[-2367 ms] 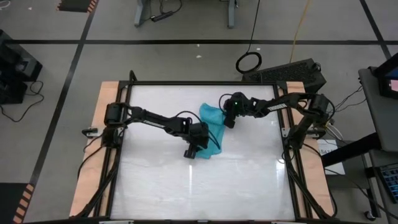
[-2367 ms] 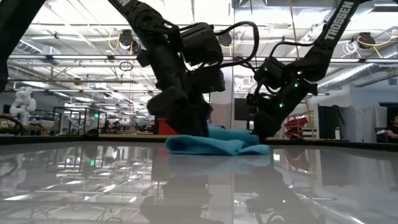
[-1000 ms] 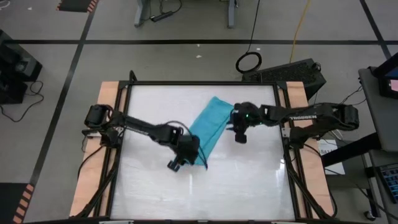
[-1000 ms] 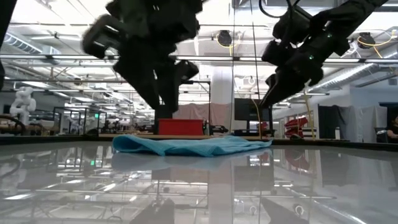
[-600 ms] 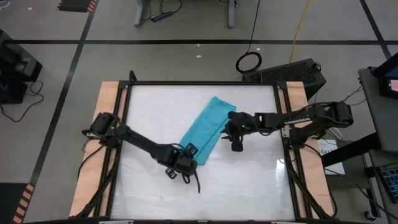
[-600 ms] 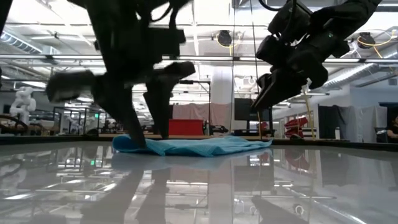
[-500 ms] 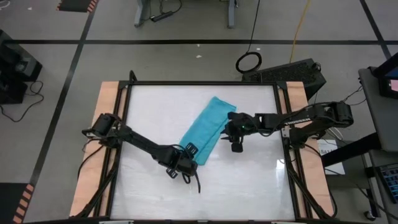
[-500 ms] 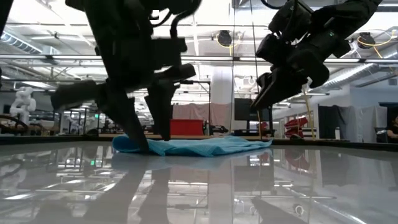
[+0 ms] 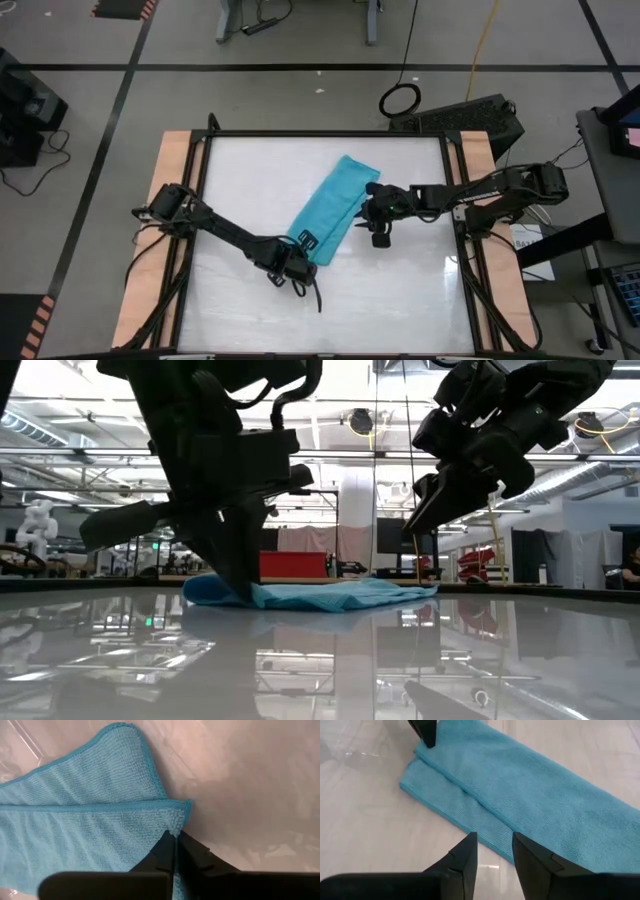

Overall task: Roll towel
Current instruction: Roll the blue towel

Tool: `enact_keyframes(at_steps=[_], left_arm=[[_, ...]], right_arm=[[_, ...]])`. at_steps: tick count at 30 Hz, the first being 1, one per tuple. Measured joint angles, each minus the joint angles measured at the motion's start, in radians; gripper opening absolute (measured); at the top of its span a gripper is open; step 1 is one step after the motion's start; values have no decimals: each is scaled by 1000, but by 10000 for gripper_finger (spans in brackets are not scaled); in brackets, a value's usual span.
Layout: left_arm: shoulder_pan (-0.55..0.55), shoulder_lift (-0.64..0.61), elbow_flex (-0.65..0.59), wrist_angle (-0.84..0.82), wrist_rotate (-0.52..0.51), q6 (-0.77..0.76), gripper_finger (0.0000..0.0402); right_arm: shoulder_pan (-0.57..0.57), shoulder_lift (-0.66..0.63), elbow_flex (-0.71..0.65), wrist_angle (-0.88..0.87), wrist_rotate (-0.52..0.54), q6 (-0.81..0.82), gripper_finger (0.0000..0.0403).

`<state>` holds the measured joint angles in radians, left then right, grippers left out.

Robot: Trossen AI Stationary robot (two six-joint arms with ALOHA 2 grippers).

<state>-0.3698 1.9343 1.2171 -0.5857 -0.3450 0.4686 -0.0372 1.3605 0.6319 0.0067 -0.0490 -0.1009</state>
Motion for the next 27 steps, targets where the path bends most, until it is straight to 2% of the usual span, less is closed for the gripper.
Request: enact_keyframes(at_steps=[3, 8, 14, 23, 27], left_arm=[[0, 0, 0, 1, 0, 0, 7], [-1, -22, 0, 2, 1, -16, 22], [-1, -81, 0, 14, 3, -32, 15], [29, -109, 0, 112, 92, -98, 14], [41, -103, 1, 149, 110, -144, 14]], right_arm=[[0, 0, 0, 6, 0, 2, 114], [13, 4, 0, -11, -5, 11, 114], [71, 64, 1, 13, -9, 10, 114], [159, 244, 1, 280, -9, 21, 114], [171, 305, 1, 334, -9, 41, 114]])
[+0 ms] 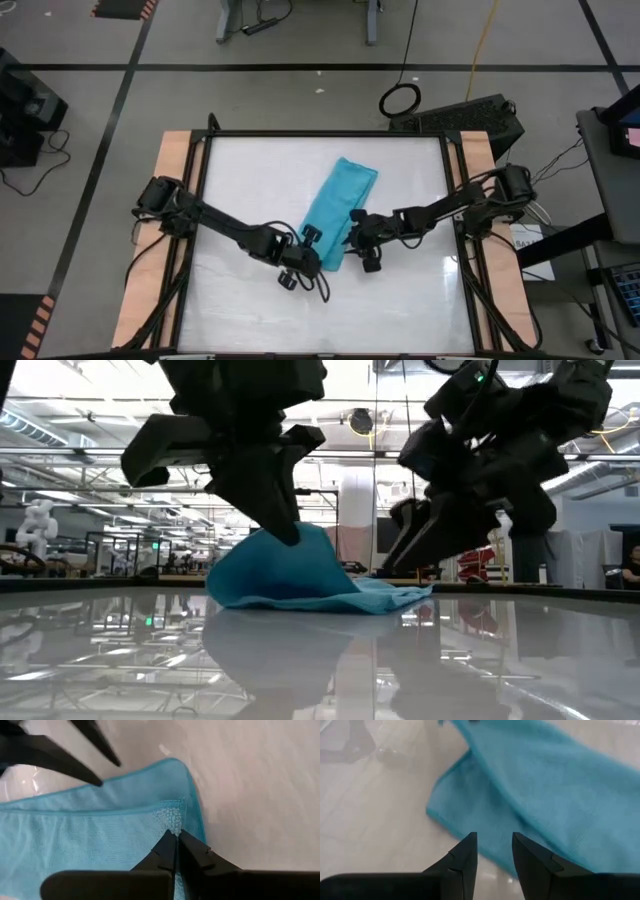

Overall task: Roll towel
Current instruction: Roll the blue towel

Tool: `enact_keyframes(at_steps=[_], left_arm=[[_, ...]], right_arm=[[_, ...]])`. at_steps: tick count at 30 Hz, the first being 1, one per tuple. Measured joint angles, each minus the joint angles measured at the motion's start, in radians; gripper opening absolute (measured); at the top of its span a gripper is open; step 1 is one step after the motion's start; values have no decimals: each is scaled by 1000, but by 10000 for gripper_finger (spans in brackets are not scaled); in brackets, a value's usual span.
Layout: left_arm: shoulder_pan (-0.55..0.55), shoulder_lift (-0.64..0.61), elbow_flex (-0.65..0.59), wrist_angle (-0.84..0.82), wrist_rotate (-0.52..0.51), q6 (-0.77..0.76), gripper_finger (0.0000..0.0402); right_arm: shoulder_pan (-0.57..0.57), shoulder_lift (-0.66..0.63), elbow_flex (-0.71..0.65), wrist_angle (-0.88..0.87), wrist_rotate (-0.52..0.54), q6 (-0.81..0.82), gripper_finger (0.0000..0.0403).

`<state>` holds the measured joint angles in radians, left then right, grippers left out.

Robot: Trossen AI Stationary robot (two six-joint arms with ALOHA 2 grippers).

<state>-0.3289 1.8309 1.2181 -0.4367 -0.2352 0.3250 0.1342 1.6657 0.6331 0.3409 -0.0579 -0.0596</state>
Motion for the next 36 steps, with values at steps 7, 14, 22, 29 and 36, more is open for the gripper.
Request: enact_keyframes(at_steps=[7, 14, 22, 29, 36], left_arm=[[26, 0, 0, 15, 5, -72, 14], [28, 0, 0, 154, 4, -85, 14], [18, 25, 1, 201, 25, -135, 14], [19, 135, 0, 215, 61, -136, 14], [19, 158, -1, 263, 70, -135, 14]], right_arm=[[49, 49, 0, 15, 1, 49, 114], [67, 109, 0, 91, 44, 95, 114], [66, 142, 2, 128, 56, 112, 114], [64, 143, 2, 131, 56, 120, 114], [64, 143, 1, 129, 56, 124, 114]])
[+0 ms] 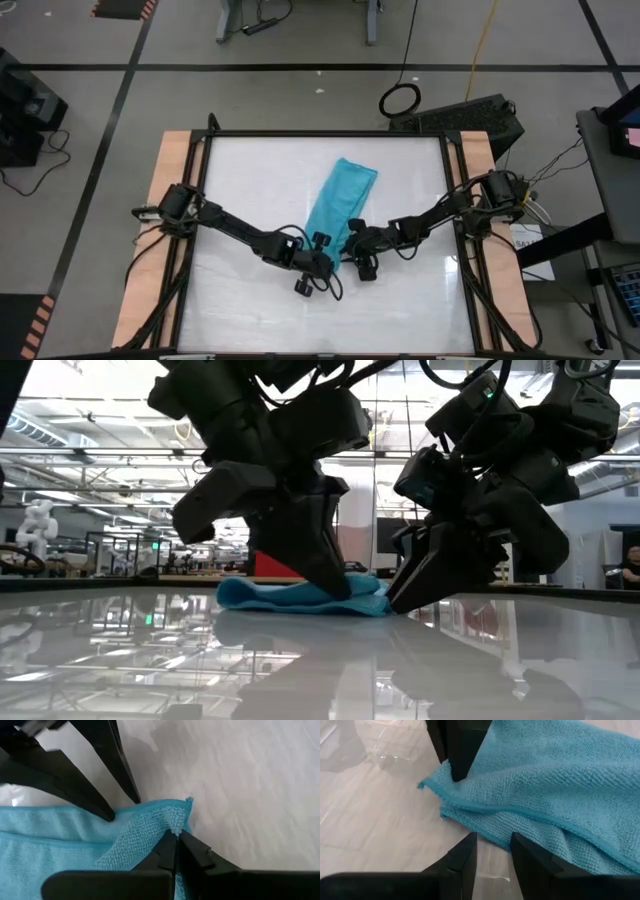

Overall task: Roll towel
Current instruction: Roll the blue towel

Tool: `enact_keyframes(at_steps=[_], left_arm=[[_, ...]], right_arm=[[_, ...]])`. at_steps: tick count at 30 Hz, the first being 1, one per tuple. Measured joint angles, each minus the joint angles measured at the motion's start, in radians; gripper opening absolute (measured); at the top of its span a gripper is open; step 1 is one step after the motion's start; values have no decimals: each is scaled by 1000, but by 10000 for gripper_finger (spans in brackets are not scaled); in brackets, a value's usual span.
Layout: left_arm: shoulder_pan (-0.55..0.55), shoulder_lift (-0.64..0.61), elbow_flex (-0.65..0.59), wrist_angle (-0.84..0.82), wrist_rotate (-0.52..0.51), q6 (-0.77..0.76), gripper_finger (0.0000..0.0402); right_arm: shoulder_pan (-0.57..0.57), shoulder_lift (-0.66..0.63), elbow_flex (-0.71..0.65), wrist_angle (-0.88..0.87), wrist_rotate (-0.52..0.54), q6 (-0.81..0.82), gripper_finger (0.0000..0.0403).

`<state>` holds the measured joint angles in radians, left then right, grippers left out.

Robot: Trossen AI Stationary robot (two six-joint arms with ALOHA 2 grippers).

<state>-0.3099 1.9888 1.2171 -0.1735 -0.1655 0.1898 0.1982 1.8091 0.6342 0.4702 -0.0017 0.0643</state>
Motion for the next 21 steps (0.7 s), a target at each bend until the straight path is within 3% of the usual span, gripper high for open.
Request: enact_keyframes(at_steps=[10, 21], left_arm=[[2, 0, 0, 30, -8, 27, 14], [46, 51, 3, 49, 98, 28, 14]], right_arm=[[0, 1, 0, -1, 0, 0, 114], [0, 1, -2, -1, 1, 7, 114]])
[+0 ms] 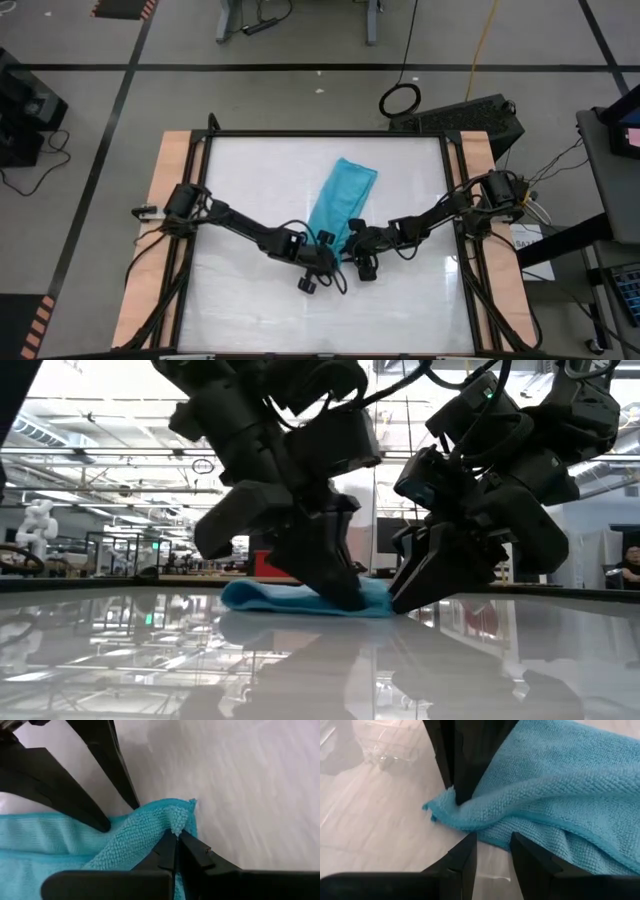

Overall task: Roll towel
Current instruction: Roll the blue towel

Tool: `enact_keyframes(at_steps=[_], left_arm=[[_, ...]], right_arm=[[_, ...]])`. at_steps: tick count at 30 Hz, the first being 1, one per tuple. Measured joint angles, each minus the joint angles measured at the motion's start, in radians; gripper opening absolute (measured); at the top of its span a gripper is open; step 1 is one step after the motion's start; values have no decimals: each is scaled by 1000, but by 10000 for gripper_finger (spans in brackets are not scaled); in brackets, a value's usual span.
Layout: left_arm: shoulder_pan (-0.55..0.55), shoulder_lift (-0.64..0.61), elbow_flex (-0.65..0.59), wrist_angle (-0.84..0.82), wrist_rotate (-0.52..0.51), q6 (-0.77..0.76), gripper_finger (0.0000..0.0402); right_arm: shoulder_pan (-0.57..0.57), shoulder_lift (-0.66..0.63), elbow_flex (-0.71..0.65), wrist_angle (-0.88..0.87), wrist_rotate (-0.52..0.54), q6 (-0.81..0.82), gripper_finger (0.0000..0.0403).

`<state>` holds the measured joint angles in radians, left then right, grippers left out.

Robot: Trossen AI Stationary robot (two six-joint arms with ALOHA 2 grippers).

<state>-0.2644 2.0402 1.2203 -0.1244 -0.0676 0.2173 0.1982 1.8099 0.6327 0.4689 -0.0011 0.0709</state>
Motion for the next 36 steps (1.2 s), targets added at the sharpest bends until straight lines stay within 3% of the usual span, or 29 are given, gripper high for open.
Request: enact_keyframes(at_steps=[9, 15, 19, 26, 31, 36], left_arm=[[10, 20, 2, -1, 33, -3, 14], [17, 22, 2, -22, 78, -3, 14], [25, 22, 2, -67, 140, 2, 14], [27, 18, 3, -164, 223, 82, 14], [16, 15, 4, -218, 263, 133, 14], [9, 13, 5, -248, 283, 159, 14]], right_arm=[[0, -9, 0, -17, -1, -7, 114], [0, -128, -3, -225, 5, -48, 122], [0, -262, -3, -435, 113, -61, 143], [-23, -462, -2, -684, 417, -130, 161], [-120, -489, -2, -748, 421, -202, 151], [-205, -432, -2, -744, 384, -296, 140]])
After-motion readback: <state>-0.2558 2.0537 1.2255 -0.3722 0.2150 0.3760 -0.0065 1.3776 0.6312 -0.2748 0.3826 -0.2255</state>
